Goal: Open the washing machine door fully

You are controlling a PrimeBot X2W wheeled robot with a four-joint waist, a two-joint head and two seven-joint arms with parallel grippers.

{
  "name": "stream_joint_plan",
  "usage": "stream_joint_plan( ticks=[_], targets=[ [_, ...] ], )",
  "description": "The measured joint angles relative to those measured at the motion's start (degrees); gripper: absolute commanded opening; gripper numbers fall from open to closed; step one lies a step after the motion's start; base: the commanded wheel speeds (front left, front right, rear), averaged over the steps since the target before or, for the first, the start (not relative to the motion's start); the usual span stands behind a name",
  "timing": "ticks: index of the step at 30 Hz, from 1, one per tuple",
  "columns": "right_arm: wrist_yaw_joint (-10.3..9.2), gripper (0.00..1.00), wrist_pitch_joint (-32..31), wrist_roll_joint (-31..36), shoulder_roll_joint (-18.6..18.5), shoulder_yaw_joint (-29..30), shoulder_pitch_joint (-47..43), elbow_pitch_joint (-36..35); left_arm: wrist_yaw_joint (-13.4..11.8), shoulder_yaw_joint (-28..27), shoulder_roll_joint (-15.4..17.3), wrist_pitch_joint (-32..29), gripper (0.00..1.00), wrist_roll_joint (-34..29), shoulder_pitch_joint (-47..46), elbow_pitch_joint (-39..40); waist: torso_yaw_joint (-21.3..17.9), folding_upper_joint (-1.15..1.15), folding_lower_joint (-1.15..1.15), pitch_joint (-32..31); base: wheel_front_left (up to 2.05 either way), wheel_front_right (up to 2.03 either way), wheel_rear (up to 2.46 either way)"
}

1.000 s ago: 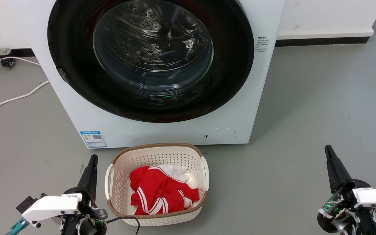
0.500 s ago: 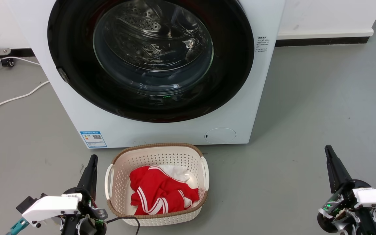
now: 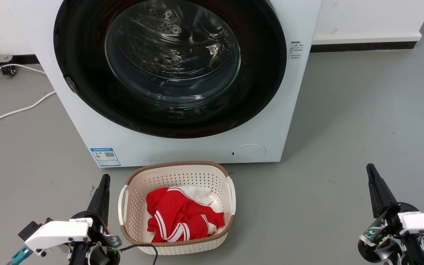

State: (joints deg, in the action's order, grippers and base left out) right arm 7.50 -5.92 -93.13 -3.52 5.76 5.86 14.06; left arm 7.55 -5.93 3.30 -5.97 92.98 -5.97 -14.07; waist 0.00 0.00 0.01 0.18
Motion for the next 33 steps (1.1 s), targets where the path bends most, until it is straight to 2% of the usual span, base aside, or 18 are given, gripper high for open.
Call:
stream_joint_plan(
  ticks=[12,13,23,26,33],
  targets=[
    [0.0,0.0,-0.2,0.0,0.1,0.1,0.0,0.0,0.0,-0.1,-0.1,-0.2,0.0,0.0,0.0,0.0,0.0,0.0,0.0,0.0,0.0,0.0,0.0],
    [0.01,1.0,-0.2,0.0,0.1,0.1,-0.2,0.2,0.0,-0.1,-0.1,-0.2,1.0,0.0,0.1,-0.3,0.0,0.0,0.0,0.0,0.0,0.0,0.0],
    [-0.02,1.0,1.4,0.8,0.4,0.1,-2.7,2.1,-0.1,0.3,-0.5,1.4,1.0,-1.4,2.5,-1.4,0.0,0.0,0.0,0.0,0.0,0.0,0.0],
    [-0.01,1.0,2.2,3.7,0.4,0.3,-3.0,1.4,-0.1,0.3,-0.5,2.2,1.0,-4.4,2.5,-0.6,0.0,0.0,0.0,0.0,0.0,0.0,0.0],
    [-0.01,1.0,4.0,14.2,0.4,0.1,-3.9,-2.4,-1.9,1.3,-0.5,4.0,1.0,-14.0,3.0,2.5,-0.1,0.0,0.0,0.0,0.0,0.0,0.0]
  ],
)
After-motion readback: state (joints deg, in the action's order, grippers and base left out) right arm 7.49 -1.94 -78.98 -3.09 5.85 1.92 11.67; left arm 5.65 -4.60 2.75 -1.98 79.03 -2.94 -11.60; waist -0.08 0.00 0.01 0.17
